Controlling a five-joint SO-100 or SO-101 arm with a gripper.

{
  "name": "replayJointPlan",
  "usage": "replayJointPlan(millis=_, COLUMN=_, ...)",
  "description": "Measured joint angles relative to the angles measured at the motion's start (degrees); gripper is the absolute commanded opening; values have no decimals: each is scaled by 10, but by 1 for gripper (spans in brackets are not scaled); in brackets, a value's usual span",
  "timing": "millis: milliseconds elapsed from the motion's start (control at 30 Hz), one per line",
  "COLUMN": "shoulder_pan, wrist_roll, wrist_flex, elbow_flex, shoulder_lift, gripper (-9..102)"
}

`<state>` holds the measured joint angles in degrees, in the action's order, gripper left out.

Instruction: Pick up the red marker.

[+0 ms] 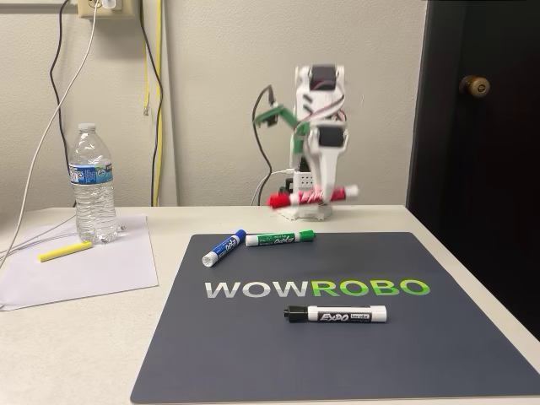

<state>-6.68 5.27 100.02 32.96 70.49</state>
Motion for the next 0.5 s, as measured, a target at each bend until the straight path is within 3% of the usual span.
replayJointPlan(millis=367, shoulder_pan=-73, wrist_roll=-106, wrist_flex=-1, elbow_flex=150, shoulder_lift=171, gripper=0)
replayJointPlan(millis=500, shoulder_pan=-71, wrist_roll=-108, wrist_flex=-74, elbow_flex=343, shoulder_lift=328, gripper=0)
